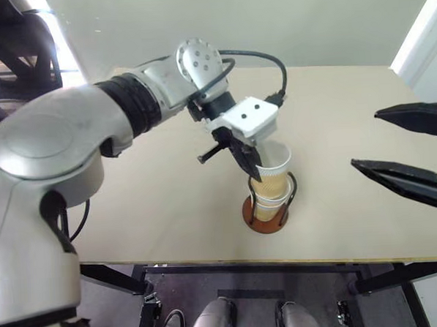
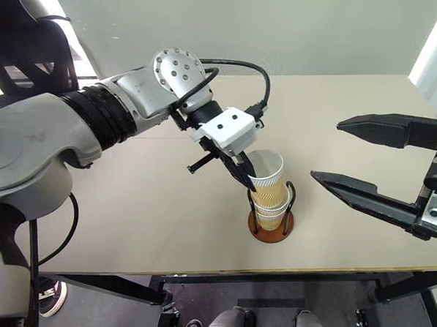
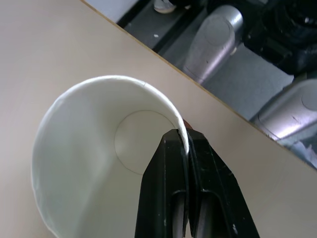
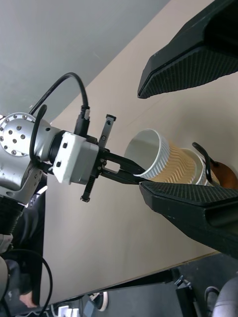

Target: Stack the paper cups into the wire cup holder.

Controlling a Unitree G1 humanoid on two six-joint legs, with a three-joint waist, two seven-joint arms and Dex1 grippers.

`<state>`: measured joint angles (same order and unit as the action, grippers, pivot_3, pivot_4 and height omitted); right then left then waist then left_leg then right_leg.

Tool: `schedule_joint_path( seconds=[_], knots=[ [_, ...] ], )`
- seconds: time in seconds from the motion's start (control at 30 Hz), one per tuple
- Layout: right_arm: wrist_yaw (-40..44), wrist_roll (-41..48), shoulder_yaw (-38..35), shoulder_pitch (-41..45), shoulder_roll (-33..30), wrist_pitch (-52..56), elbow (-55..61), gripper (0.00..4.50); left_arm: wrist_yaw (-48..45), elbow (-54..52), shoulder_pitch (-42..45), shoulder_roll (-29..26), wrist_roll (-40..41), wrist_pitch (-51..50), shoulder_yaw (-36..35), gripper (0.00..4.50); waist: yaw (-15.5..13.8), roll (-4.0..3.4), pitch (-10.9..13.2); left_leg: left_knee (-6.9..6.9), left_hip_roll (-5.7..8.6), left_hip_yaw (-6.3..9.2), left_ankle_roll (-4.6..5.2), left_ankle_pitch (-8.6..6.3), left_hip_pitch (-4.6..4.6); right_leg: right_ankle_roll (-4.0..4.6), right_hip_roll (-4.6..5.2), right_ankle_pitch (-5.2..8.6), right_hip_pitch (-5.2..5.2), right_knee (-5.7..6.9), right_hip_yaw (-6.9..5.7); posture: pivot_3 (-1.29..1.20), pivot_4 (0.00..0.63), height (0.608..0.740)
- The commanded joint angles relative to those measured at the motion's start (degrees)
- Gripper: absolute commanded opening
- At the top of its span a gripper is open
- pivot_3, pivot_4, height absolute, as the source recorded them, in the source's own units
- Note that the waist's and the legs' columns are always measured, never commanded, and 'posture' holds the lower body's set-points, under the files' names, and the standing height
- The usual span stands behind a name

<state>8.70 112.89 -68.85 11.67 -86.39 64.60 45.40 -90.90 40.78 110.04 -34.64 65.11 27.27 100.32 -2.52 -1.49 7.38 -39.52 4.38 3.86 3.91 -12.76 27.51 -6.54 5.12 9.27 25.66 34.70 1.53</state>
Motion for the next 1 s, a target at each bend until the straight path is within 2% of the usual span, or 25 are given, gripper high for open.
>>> schedule_joint_path(
  seconds=[0.03, 0.4, 0.5, 0.73, 0.83, 1.0],
  knots=[
    [-0.6, 0.1, -3.6, -0.8, -0.4, -1.2, -0.2, 2.71, -1.6, 1.1, 2.2, 0.4, 0.5, 1.7, -0.3, 0.01, 0.0, 0.00, 0.0, -0.03, 0.00, 0.01, 0.00, -0.01, 0.00, 0.00, 0.01, 0.00, -0.02, 0.00, 0.01, 0.00, 0.150, 0.740],
    [1.0, 0.1, -7.4, -2.9, -1.1, 0.1, -2.0, 2.71, -1.6, 1.8, 1.6, 1.4, 0.7, 0.1, -1.2, 0.01, 0.0, 0.00, 0.0, -0.08, 0.00, 0.03, 0.05, -0.07, -0.03, 0.03, 0.00, -0.02, -0.04, 0.10, 0.01, 0.00, 0.150, 0.740],
    [1.1, 0.1, -7.9, -3.3, -1.0, 0.2, -2.0, 2.71, -1.6, 1.9, 1.5, 1.5, 0.4, 0.0, -1.0, 0.59, 0.0, 0.00, 0.0, -0.08, 0.00, 0.03, 0.09, -0.10, -0.04, 0.04, -0.01, -0.02, -0.04, 0.12, 0.01, 0.00, 0.150, 0.740],
    [0.3, 0.1, -7.4, -4.7, -0.3, -1.5, -0.4, 2.71, -1.6, 3.5, 0.7, 2.1, -1.2, 2.4, -1.0, 2.96, 0.0, -0.01, 0.0, -0.09, 0.00, 0.03, 0.09, -0.10, -0.04, 0.04, -0.01, -0.03, -0.04, 0.12, 0.01, 0.00, 0.150, 0.740],
    [0.1, 0.1, -7.4, -5.1, 0.0, -1.9, -0.1, 2.71, -1.6, 4.6, 0.1, 2.6, -1.3, 2.5, -2.7, 2.96, 0.0, 0.00, 0.0, -0.09, 0.00, 0.03, 0.09, -0.09, -0.03, 0.04, -0.01, -0.02, -0.04, 0.11, 0.01, 0.00, 0.150, 0.740],
    [-0.2, -0.1, -3.3, -5.3, 1.0, -4.2, 0.5, 2.71, -1.6, 9.9, -2.5, 2.3, 1.0, -5.0, -17.7, 2.96, 0.0, 0.00, 0.0, -0.10, 0.00, 0.02, 0.10, -0.09, -0.01, 0.03, -0.01, -0.03, -0.03, 0.12, 0.01, 0.00, 0.150, 0.740]
  ],
)
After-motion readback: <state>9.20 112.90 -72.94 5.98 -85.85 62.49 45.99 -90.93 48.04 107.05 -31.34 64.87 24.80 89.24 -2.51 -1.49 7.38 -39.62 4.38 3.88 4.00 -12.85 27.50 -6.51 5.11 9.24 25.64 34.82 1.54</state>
